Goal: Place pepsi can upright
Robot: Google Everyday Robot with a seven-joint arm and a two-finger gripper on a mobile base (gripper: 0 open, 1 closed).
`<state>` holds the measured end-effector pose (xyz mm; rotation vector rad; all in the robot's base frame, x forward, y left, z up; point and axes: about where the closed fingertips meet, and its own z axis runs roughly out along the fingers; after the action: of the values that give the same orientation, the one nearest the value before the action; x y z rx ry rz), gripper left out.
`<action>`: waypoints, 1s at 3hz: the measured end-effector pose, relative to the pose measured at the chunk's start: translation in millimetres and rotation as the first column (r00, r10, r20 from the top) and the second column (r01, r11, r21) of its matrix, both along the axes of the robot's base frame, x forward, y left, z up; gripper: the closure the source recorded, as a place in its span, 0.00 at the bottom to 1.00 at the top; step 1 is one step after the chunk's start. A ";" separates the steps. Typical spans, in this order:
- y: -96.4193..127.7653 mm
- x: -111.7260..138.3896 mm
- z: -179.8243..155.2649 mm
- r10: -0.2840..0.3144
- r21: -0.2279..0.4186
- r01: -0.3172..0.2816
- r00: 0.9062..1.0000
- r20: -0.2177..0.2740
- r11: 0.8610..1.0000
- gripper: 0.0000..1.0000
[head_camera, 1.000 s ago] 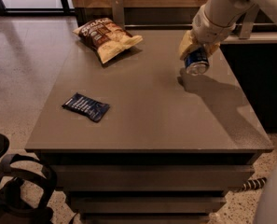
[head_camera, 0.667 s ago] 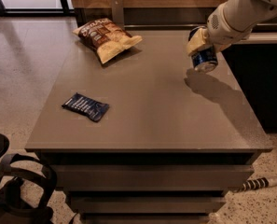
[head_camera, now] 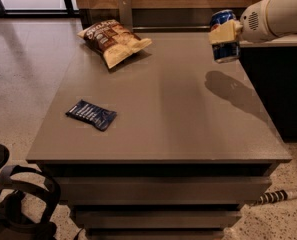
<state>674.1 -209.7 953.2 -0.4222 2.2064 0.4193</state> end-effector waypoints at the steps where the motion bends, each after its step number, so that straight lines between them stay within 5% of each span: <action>1: 0.8 2.9 14.0 0.101 0.008 -0.103 0.989 0.106 0.995 1.00; 2: 4.6 2.8 25.4 0.226 -0.002 -0.230 0.952 0.204 0.973 1.00; 3: 11.5 0.1 27.7 0.346 -0.065 -0.342 0.894 0.283 0.937 1.00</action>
Offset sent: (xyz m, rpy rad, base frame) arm -0.0060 0.0065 0.0383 -0.1043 -0.4461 0.5210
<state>674.1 -198.2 980.9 -0.8367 1.8494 0.4955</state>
